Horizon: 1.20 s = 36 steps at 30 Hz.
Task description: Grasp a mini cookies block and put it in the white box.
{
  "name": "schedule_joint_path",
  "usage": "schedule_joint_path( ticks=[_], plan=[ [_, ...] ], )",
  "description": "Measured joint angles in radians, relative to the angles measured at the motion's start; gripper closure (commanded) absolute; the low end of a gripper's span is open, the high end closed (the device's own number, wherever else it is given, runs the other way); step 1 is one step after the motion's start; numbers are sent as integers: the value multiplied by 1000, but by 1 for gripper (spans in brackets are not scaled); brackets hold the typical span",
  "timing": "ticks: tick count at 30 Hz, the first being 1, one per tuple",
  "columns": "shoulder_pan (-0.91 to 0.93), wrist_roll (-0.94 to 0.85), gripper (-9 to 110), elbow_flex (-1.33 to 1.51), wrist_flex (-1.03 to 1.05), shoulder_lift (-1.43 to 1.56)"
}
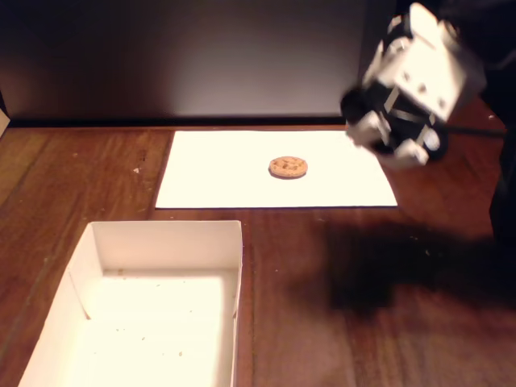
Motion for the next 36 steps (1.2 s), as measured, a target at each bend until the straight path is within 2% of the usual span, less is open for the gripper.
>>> schedule_joint_path(
  ticks=[20, 29, 36],
  plan=[
    [201, 152, 101, -508, 153, -738],
    [221, 167, 99, -647, 189, -931],
    [221, 153, 87, -683, 189, -1098]
  ],
)
